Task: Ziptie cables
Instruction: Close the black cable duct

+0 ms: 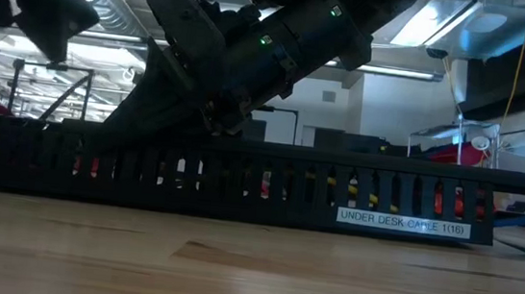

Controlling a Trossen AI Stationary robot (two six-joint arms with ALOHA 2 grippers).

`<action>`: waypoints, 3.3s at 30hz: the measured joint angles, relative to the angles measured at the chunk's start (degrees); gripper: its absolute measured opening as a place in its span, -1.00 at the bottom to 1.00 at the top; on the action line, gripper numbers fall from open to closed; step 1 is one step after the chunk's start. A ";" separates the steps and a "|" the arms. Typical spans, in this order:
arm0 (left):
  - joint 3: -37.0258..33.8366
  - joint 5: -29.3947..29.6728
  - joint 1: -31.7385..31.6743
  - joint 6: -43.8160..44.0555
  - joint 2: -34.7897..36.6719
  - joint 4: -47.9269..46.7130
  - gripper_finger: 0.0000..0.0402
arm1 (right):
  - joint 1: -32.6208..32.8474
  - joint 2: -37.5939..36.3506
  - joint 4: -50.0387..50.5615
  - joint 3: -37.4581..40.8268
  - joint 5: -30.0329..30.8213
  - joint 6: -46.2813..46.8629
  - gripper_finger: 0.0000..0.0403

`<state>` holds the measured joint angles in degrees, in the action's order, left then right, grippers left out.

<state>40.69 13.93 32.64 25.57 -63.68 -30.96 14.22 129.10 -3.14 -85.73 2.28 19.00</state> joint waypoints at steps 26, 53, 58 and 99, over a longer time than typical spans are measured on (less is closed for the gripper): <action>-2.98 1.09 -0.78 -2.11 -8.93 10.31 0.18 | 0.02 0.01 -0.06 0.00 0.63 0.02 0.14; -3.74 0.35 -2.01 2.62 -15.30 12.07 0.18 | 0.04 0.00 -0.02 0.00 1.18 -0.45 0.14; -3.82 0.52 -1.97 2.69 -15.33 12.37 0.18 | 0.04 0.01 -0.04 0.00 1.18 -0.74 0.14; -4.01 -5.94 -5.47 0.99 -20.90 24.83 0.29 | 0.02 1.31 -3.72 -0.15 -0.73 -1.17 0.14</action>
<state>36.67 8.00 27.18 26.56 -84.58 -6.13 14.24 130.41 -6.85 -85.89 1.55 17.84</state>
